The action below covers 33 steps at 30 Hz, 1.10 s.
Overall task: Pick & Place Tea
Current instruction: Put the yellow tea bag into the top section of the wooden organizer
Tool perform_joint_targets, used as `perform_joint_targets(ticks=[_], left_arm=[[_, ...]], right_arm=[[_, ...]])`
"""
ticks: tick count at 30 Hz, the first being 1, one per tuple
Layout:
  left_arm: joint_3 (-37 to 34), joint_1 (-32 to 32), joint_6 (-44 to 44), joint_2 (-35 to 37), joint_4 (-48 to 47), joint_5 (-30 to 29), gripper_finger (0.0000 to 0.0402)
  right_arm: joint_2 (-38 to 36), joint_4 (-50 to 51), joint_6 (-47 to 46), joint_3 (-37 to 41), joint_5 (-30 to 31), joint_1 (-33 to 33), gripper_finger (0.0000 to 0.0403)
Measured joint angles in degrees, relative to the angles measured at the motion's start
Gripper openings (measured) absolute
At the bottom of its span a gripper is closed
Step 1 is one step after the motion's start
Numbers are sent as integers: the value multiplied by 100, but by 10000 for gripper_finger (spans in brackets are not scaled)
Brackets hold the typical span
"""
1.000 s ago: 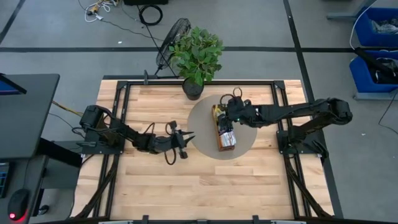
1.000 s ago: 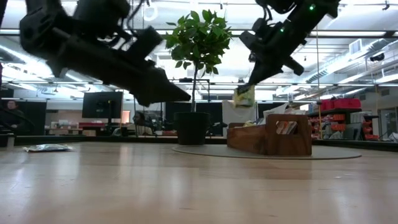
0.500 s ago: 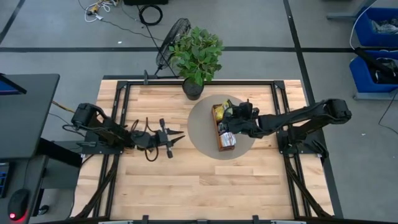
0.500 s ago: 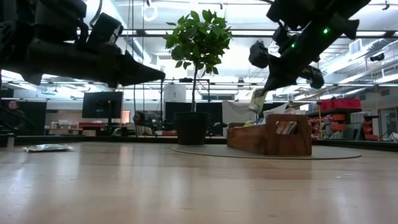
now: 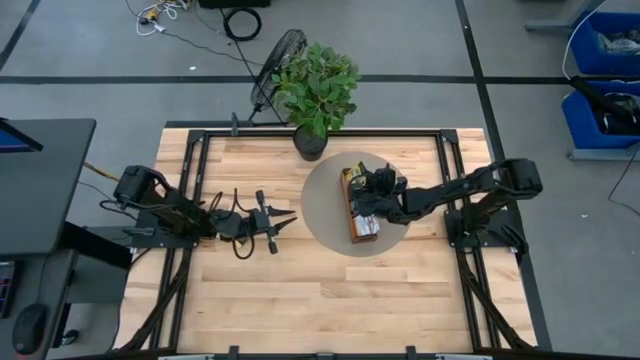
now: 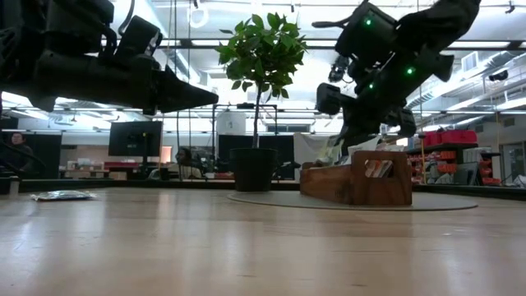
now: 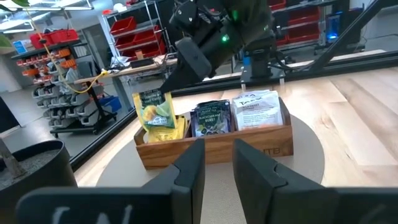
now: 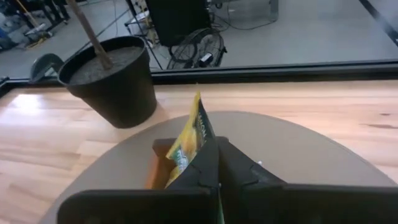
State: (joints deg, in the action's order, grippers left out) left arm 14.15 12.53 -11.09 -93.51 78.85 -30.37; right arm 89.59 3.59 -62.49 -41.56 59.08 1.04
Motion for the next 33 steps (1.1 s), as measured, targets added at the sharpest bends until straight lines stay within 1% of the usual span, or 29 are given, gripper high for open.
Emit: perform_joint_targets(ticks=[8,13,25,28,33], left_arm=[[0,0,0,-2,4,0,84],[0,0,0,-2,2,0,84],[2,0,15,-7,-2,0,84],[2,0,35,-7,-2,0,84],[2,1,39,-7,-4,0,84]], right_arm=[[270,-162,16,-2,27,-107,0],[336,-236,17,-2,-107,-99,0],[335,-256,149,-15,-6,143,0],[335,-264,168,-20,-138,123,10],[335,-263,247,-20,-216,122,42]])
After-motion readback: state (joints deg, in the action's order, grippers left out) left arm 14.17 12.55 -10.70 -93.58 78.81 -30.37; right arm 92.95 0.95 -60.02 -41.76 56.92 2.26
